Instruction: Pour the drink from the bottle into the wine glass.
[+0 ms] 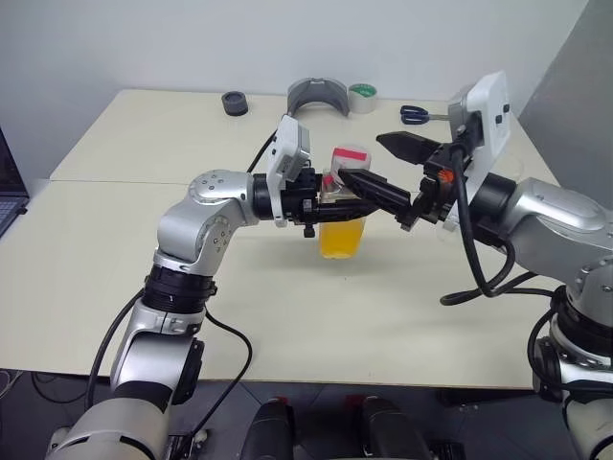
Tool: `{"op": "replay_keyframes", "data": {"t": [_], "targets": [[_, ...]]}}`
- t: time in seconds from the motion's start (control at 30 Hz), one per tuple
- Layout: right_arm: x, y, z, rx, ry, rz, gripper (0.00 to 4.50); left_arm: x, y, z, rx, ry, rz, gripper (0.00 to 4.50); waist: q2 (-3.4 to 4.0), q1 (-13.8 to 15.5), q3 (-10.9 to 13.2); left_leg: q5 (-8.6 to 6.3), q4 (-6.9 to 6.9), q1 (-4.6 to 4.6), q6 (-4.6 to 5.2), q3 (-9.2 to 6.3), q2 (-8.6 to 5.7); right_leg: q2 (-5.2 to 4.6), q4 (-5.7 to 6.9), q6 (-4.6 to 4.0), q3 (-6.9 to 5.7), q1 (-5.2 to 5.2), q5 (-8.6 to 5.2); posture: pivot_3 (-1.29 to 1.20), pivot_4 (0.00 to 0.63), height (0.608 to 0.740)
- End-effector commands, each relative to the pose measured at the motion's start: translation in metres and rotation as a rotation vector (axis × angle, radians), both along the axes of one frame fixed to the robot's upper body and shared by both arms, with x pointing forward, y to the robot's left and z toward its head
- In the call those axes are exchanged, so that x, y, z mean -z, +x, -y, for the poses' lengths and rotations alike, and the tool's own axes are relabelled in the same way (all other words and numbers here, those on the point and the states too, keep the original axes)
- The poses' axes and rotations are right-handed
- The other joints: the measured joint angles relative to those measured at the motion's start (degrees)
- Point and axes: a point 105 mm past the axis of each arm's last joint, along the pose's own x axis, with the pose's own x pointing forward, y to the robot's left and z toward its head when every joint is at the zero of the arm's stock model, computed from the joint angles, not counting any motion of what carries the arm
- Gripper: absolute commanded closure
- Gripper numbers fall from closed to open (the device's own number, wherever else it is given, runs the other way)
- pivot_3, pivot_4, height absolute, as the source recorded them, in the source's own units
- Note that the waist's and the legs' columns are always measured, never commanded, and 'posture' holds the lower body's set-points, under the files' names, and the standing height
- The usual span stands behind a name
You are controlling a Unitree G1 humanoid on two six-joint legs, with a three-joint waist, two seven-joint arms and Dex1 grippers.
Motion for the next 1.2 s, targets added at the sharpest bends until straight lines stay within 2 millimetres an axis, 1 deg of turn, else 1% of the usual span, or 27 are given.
{"op": "replay_keyframes", "data": {"t": [0.03, 0.67, 0.9, 1.03, 1.2], "targets": [[-0.013, -0.007, 0.004, 0.006, 0.031, 0.061, 0.05, -0.018, -0.007, 0.001, 0.022, -0.027, 0.08, 2.68, 0.0, 0.0, 0.0, 0.0, 0.0, 0.0, 0.0, 0.0, 0.0, 0.0, 0.0, 0.0, 0.0, 0.0, 0.0, 0.0, 0.15, 0.74], [-0.012, -0.012, 0.004, -0.006, 0.028, 0.054, 0.05, -0.018, -0.006, 0.002, 0.026, -0.028, 0.081, 2.68, 0.0, 0.0, 0.0, 0.0, 0.0, 0.0, 0.0, 0.0, 0.0, 0.0, 0.0, 0.0, 0.0, 0.0, 0.0, 0.0, 0.15, 0.74], [-0.013, -0.018, -0.005, -0.087, 0.056, 0.03, 0.05, -0.019, -0.006, 0.002, 0.026, -0.028, 0.082, 2.68, 0.0, 0.0, 0.0, 0.0, 0.0, 0.0, 0.0, 0.0, 0.0, 0.0, 0.0, 0.0, 0.0, 0.0, 0.0, 0.0, 0.15, 0.74], [-0.015, -0.014, -0.008, -0.111, 0.064, 0.02, 0.05, -0.02, -0.006, 0.004, 0.028, -0.031, 0.083, 2.68, 0.0, 0.0, 0.0, 0.0, 0.0, 0.0, 0.0, 0.0, 0.0, 0.0, 0.0, 0.0, 0.0, 0.0, 0.0, 0.0, 0.15, 0.74], [-0.012, -0.006, -0.012, -0.124, 0.064, 0.014, 0.05, -0.021, -0.007, 0.005, 0.032, -0.029, 0.09, 2.68, 0.0, 0.0, 0.0, 0.0, 0.0, 0.0, 0.0, 0.0, 0.0, 0.01, -0.01, 0.0, 0.0, 0.0, 0.0, 0.0, 0.15, 0.74]]}}
